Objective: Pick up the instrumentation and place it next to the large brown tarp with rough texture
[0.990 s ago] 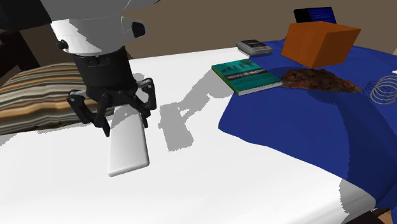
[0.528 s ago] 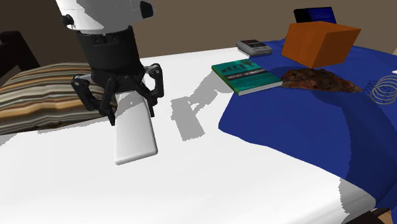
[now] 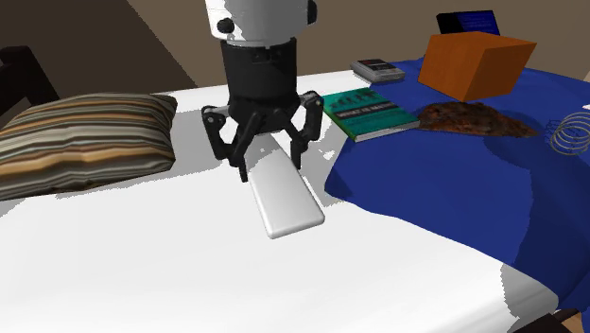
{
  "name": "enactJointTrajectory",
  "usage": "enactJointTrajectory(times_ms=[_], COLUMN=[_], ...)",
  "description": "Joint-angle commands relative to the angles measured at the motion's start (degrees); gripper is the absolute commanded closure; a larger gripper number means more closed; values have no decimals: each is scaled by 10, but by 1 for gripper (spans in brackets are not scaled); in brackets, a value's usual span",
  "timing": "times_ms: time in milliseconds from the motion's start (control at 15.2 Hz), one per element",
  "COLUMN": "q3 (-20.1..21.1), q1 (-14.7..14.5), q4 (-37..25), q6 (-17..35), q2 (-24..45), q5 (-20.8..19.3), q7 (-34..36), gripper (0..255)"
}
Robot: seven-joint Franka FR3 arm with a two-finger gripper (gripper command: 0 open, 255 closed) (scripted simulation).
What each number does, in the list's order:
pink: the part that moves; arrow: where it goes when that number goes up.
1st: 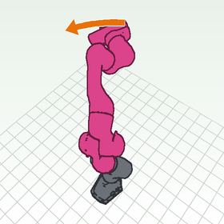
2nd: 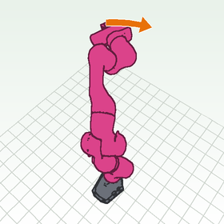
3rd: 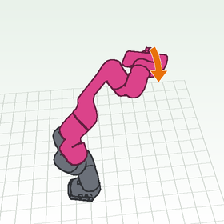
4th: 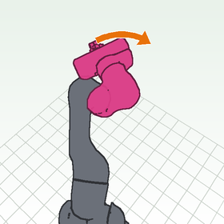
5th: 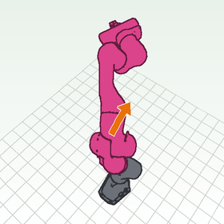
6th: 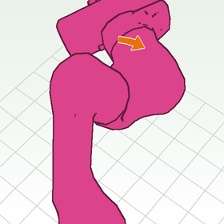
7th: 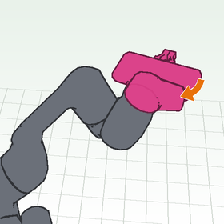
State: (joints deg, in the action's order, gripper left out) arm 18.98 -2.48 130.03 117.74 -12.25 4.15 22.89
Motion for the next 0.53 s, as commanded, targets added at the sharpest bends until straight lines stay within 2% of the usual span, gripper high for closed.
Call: enactJointTrajectory(times_ms=[0,462], q3=[-19,-89], q1=[9,40], q4=[28,111], q6=[1,-4], q2=[-27,-112], q5=[5,0], q7=[-33,-133], gripper=[255,255])
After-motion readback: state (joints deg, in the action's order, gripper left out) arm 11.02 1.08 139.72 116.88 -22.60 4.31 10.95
